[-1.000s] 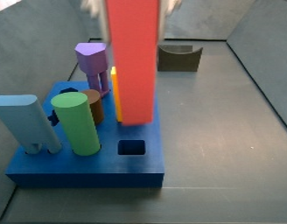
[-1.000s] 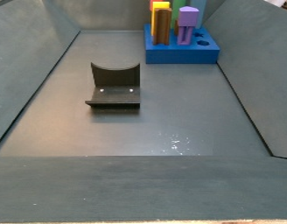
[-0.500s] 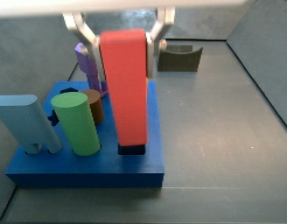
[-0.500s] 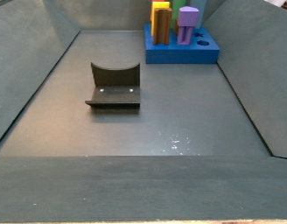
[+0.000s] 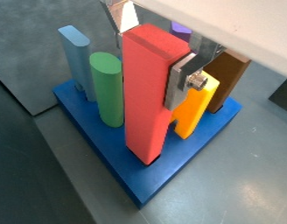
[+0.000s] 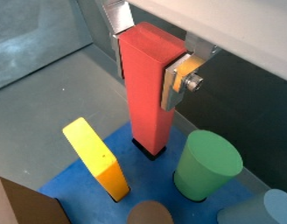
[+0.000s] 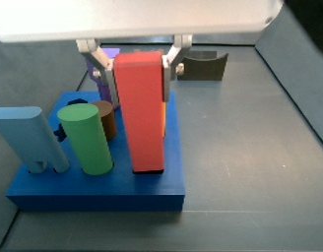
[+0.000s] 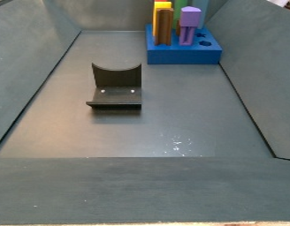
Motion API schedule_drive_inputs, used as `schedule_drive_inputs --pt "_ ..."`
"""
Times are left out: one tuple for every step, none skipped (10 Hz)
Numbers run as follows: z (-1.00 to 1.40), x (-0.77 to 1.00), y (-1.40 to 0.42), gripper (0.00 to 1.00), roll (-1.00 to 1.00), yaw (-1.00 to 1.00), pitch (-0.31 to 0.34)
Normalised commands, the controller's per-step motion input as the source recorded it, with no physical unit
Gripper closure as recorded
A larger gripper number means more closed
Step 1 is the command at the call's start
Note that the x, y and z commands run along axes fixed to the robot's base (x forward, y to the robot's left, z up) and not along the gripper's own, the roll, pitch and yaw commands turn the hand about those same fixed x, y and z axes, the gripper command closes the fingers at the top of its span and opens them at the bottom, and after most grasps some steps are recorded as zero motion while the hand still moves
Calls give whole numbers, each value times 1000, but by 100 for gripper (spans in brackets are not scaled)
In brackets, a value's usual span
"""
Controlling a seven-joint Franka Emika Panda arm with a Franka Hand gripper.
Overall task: Pick up the rectangle object. Move up. Move to above the board. Insert the rectangle object.
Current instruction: Insert the rectangle object.
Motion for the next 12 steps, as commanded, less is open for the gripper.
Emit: schedule_drive_inputs --pt "-257 0 0 100 0 0 -51" --pt "-280 0 0 100 0 0 -57" --pt "-303 0 0 100 -11 0 -79" --pt "-311 14 0 100 -17 -49 -67" --pt "-306 114 46 100 0 -243 -11" --pt "-294 171 137 100 13 -311 0" --pt "-317 109 157 100 53 -297 4" --pt "-337 51 166 100 86 -260 26" --pt "-429 0 109 100 71 -186 0" --pt "-603 0 11 100 76 -117 -66" --pt "-771 0 0 100 64 -114 -106" --pt "-780 0 0 100 23 -120 -93"
